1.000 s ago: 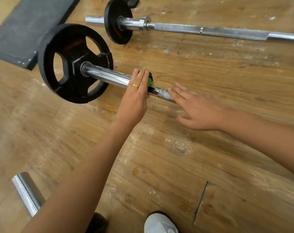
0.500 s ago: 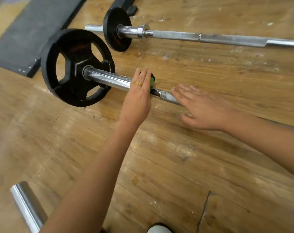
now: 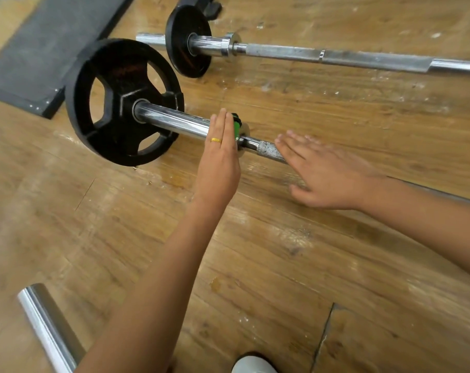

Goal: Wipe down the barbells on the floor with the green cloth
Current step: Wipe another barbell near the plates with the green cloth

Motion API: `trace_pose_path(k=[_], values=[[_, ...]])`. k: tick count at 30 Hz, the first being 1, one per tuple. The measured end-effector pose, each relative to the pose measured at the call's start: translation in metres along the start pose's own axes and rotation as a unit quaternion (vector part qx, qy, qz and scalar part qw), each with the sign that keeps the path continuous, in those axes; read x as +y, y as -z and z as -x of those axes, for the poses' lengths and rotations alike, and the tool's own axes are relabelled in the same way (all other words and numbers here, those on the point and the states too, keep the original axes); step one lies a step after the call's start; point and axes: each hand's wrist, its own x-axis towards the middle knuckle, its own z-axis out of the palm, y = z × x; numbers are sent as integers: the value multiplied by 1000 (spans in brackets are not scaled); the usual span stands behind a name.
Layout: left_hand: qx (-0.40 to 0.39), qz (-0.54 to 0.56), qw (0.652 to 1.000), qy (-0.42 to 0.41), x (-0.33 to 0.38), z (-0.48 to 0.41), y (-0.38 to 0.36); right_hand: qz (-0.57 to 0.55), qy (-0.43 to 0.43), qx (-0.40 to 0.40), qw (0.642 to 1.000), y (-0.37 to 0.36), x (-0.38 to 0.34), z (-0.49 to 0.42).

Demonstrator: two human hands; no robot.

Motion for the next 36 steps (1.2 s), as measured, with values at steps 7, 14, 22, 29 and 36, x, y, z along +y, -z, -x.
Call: trace_pose_path(k=[7,14,22,29,36], values=[[32,12,999,23,8,15,-1,-1,-5,-2,1000,-2,-8,4],[6,-30,999,-37,-3,21,11,-4,-2,-8,1000,-7,-27,9],[92,-32,993,-68,-21,39,11,-3,-12,10,1000,-13,-55,20],[118,-53,990,-62,-25,48,16,11,-7,27,1000,-14,-82,31],[5,-16,995,-94,-35,44,38,18,2,33,999,-20,-105,41]])
